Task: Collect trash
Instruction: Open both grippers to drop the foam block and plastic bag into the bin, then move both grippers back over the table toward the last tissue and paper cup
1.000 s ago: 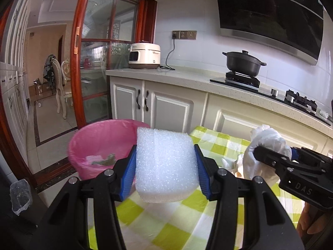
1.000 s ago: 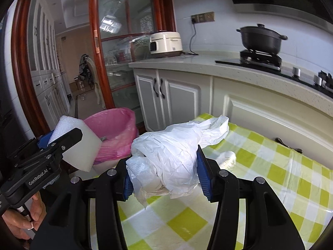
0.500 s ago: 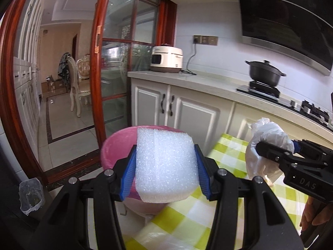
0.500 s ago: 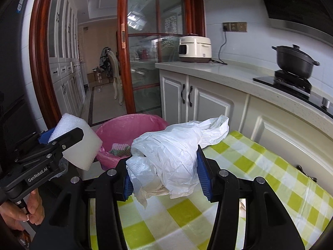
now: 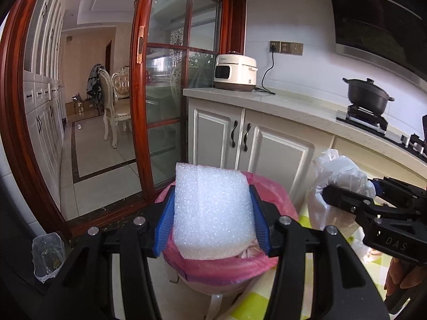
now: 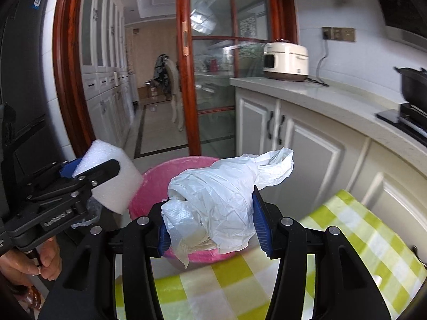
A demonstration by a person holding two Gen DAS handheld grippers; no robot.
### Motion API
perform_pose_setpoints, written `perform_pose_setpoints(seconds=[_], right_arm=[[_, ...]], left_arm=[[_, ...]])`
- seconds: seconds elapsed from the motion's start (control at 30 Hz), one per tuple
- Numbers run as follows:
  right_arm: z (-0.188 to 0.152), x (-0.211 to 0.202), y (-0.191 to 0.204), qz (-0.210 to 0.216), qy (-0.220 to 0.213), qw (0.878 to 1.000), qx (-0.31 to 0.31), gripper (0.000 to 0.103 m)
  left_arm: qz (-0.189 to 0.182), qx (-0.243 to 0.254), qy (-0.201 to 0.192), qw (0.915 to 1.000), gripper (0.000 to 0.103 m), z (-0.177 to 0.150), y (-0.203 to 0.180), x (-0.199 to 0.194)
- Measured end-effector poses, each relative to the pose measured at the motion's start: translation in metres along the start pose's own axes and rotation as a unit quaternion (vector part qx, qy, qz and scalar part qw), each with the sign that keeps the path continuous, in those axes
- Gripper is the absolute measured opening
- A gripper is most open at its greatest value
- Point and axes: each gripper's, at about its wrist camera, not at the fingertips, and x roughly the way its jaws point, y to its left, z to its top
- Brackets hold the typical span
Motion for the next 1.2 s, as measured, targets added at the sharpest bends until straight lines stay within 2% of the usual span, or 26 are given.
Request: perform_pose_setpoints(seconds=[0.43,0.5,0.53,0.57,0.73,0.87,0.93,1.03,1.2], right_arm=[[0.015,0.074,-0.014,0.075,0.022,0.996,-0.03,0.055],[0.014,0.082,-0.015,0.092,0.029,0.995,-0.036,0.058],[0.013,0.088,-0.014,0.097,0.034,0.994,-0.042,0.064],[0.012,0.092,-0.013,0.094,0.035,0.994,-0.048,0.066],[0.007,0.102,-0.018,0.088,0.043,0.994,-0.046,0.068],[0.002,0.09,-0.022,0.074,0.039,0.996,-0.041,0.068],[-0.001,0.076,-0.024,0.061,0.031,0.997,-0.036,0.068],[-0.011,0.053,-0.034,0.03,0.022,0.999,-0.01,0.075],[-0.036,0.017,-0.06,-0.02,0.029,0.999,0.034,0.075]], left_arm=[[0.008,-0.011,0.021,0.9997,0.053,0.01,0.021,0.067],[0.011,-0.01,0.024,0.9996,0.06,0.009,0.023,0.074],[0.014,-0.012,0.025,0.9995,0.069,0.008,0.025,0.077],[0.016,-0.014,0.025,0.9995,0.074,0.008,0.027,0.08],[0.036,-0.02,0.029,0.9987,0.074,0.006,0.037,0.086],[0.04,-0.022,0.026,0.9986,0.075,0.007,0.039,0.08],[0.038,-0.022,0.02,0.9989,0.081,0.006,0.034,0.072],[0.028,-0.017,0.007,0.9995,0.089,0.004,0.018,0.055],[-0.009,-0.008,-0.004,0.9999,0.094,-0.003,-0.017,0.034]])
